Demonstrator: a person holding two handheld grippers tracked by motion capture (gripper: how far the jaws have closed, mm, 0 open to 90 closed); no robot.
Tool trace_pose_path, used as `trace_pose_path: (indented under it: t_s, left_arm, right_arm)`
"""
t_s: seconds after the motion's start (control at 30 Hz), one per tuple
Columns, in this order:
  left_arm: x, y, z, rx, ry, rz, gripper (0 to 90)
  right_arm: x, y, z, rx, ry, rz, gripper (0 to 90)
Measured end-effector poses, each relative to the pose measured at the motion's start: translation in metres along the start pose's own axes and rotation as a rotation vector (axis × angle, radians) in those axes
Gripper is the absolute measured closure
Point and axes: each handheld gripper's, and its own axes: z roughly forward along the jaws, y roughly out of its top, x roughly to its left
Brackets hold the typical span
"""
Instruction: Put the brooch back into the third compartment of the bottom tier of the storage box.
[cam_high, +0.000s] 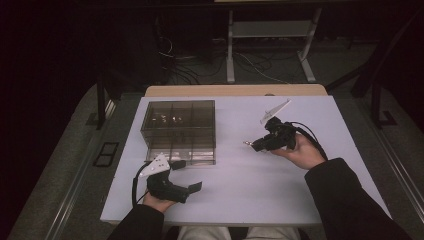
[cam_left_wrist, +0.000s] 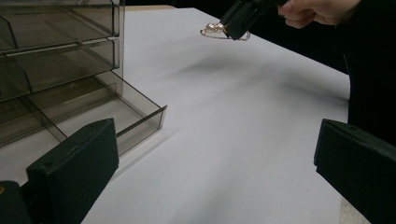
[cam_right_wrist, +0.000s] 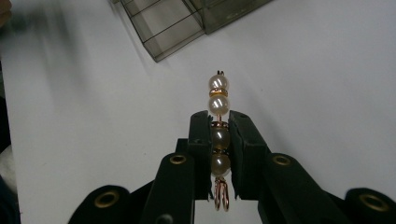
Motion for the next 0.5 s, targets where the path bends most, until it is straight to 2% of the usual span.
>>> trace_pose_path:
  t_s: [0.5]
  left_arm:
    - [0.000,0.000,0.000,-0.002,-0.002,0.000,0.0]
  right_arm:
    - [0.007,0.015,0.007,0.000,0.012,-0.038,78.8]
